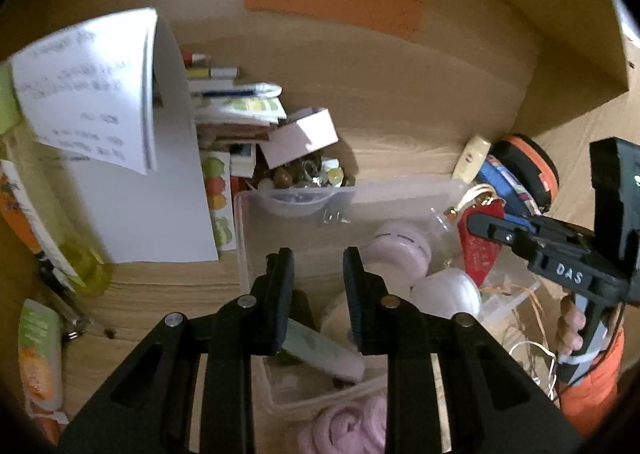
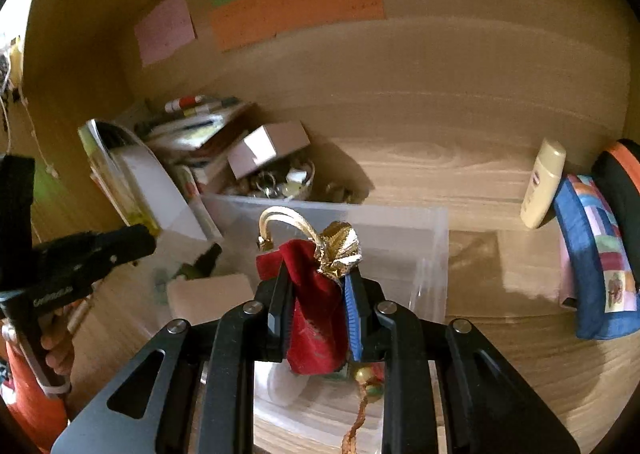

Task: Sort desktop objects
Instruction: 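Lower the red pouch and mint tube into the clear bin and open both grippers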

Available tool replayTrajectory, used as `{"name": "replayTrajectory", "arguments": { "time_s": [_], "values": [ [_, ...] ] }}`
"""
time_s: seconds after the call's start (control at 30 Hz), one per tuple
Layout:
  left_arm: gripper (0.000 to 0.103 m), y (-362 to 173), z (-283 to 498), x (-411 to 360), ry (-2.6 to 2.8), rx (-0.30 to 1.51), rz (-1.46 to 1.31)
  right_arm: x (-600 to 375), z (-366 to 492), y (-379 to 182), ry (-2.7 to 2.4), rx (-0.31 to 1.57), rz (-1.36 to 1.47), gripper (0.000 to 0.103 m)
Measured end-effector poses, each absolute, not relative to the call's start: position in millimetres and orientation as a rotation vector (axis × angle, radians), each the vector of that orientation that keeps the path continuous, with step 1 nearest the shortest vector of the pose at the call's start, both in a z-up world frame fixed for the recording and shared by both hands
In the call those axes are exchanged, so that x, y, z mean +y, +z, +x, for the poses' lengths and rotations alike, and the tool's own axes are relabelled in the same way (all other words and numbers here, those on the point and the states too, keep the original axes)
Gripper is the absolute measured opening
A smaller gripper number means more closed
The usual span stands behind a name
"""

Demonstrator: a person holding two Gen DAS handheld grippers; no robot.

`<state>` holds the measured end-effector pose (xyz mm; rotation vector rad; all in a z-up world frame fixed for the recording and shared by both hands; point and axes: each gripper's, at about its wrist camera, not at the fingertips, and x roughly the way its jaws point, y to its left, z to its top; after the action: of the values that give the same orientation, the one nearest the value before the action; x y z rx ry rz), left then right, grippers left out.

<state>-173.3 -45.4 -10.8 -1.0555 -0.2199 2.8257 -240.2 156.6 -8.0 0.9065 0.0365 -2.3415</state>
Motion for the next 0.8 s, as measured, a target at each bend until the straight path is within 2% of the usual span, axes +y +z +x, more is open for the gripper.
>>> {"name": "replayTrajectory", "arguments": {
  "time_s": [0.23,0.3,0.37,0.5,0.57,0.67,0.8],
  "values": [
    [0.025,-13,-173,-40,2.829,-0.177,-1.069,149,-240,-18,-2.381,0.107,0.928,0.025],
    [0.029,-14,-174,-39,2.827,-0.171,-1.077,145,-240,-21,-2.389,0.132,0.928,0.033],
    [0.038,-14,-173,-38,2.838,-0.161,-1.073,142,-239,-23,-2.392,0.156,0.929,0.043],
    [0.042,-10,-164,-36,2.859,-0.135,-1.048,138,-235,-23,-2.381,0.182,0.912,0.050],
    [0.052,-6,-158,-37,2.874,-0.131,-1.027,137,-232,-22,-2.363,0.177,0.906,0.054],
    [0.060,2,-146,-38,2.912,-0.114,-0.979,137,-229,-19,-2.349,0.166,0.891,0.063],
    [0.067,12,-130,-39,2.953,-0.080,-0.934,142,-224,-8,-2.338,0.129,0.869,0.064]
  ]
}}
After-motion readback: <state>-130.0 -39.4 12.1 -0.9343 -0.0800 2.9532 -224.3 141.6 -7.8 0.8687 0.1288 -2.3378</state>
